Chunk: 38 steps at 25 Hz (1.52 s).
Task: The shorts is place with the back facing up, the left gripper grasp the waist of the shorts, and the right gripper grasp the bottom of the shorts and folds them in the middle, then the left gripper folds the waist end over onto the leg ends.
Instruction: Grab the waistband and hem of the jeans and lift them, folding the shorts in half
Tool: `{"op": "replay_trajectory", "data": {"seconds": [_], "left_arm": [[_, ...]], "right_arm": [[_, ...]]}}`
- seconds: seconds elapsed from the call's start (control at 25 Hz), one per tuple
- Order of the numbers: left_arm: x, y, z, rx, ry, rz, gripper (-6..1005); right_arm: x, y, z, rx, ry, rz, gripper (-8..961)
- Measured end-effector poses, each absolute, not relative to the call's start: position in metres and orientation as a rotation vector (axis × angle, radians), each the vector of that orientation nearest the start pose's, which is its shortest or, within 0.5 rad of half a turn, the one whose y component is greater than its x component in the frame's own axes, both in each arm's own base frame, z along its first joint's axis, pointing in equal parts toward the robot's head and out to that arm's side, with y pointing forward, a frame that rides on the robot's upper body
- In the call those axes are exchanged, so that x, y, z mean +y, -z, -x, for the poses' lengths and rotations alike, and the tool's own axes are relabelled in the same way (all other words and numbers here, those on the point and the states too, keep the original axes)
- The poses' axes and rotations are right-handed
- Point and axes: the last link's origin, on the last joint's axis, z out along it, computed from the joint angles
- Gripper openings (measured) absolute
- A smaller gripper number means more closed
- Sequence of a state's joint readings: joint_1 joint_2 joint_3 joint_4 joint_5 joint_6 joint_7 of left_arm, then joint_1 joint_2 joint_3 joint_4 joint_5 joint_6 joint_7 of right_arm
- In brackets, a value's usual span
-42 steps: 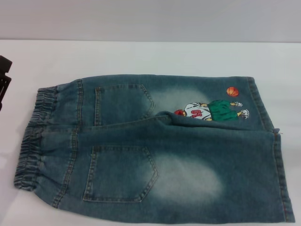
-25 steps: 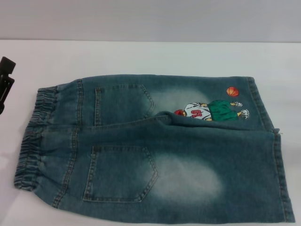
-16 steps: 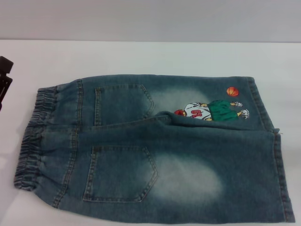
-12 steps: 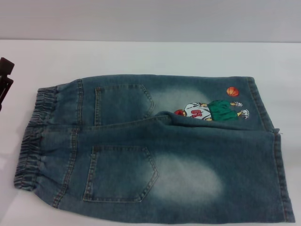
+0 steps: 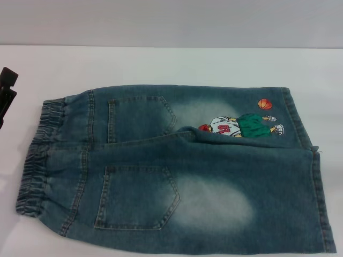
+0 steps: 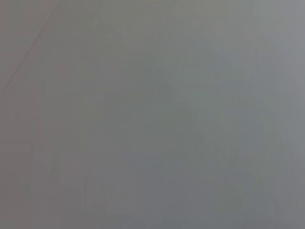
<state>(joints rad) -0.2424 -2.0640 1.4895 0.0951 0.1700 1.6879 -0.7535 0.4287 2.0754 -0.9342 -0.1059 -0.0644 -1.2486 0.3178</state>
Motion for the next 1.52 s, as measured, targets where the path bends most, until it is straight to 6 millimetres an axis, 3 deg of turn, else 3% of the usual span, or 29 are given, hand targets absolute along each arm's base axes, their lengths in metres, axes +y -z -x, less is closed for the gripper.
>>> {"op": "replay_trajectory", "data": {"seconds": [0.96, 1.52], "left_arm": [[0.254, -0.027, 0.342, -0.749, 1.276, 1.559, 838], [0.264, -0.037, 0.338, -0.743, 1.316, 1.557, 837]], "right_arm": [[0.329, -0.083, -0.372, 0.602, -0.811, 1.067, 629], [0.330, -0.084, -0.372, 0.605, -0.811, 1.059, 630]]}}
